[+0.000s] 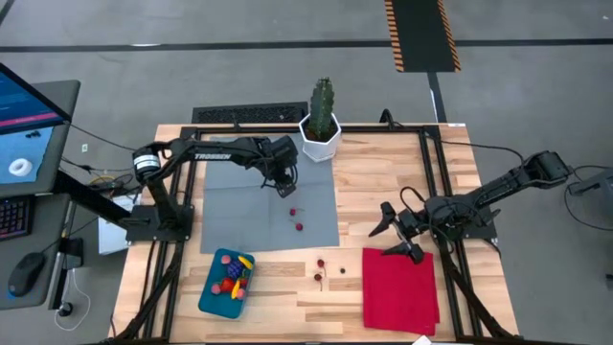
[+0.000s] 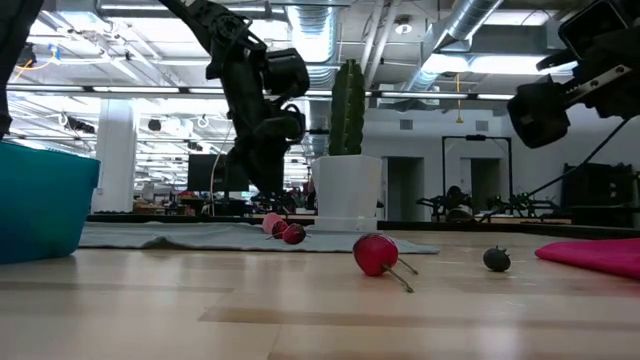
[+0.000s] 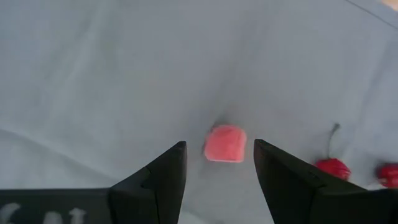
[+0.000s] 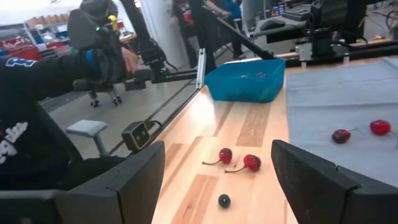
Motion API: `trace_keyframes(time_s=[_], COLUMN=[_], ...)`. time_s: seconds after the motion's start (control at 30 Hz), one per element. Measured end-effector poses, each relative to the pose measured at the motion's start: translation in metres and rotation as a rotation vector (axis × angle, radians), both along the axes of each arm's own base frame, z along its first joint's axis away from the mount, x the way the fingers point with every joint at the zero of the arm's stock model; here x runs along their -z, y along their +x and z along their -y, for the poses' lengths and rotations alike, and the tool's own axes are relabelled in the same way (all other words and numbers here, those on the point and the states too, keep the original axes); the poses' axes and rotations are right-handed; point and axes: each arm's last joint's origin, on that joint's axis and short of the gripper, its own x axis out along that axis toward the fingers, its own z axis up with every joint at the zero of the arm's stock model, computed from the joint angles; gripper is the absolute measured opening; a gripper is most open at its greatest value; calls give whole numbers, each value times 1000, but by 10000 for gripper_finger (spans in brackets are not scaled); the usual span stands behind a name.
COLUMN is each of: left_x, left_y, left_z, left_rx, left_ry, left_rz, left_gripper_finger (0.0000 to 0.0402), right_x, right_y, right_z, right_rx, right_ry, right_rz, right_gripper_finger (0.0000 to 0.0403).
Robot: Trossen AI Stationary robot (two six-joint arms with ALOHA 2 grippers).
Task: Pick and placing Produce into tupperware
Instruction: Put the peach into the blue bin
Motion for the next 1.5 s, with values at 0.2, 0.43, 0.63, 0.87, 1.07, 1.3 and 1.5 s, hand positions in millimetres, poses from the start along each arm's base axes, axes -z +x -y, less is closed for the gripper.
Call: trace_keyframes(time_s=[0.2, 0.43, 0.63, 0.87, 1.07, 1.3, 1.5], left_x=[10, 20, 27, 36, 44, 42, 40], left_y=[4, 4, 7, 9, 12, 12, 15], left_z=[1, 1, 1, 1, 0, 0, -1], left_rx=[26, 23, 30, 30, 39, 67, 88], left_ry=[-31, -59, -79, -90, -90, -79, -62], left_rz=[-10, -50, -57, -72, -80, -81, -69], left_gripper_finger=[176, 176, 176, 176, 169, 111, 88], right_x=[0, 0, 0, 0, 0, 1, 1], right_y=[0, 0, 0, 0, 0, 0, 0], right_z=[0, 0, 0, 0, 0, 0, 0], right_rx=[9, 5, 6, 5, 5, 7, 8], right_ry=[7, 11, 23, 23, 25, 23, 28], right_rz=[-4, 0, -9, -11, -11, -19, -22], right_gripper_finger=[317, 317, 317, 317, 317, 317, 317])
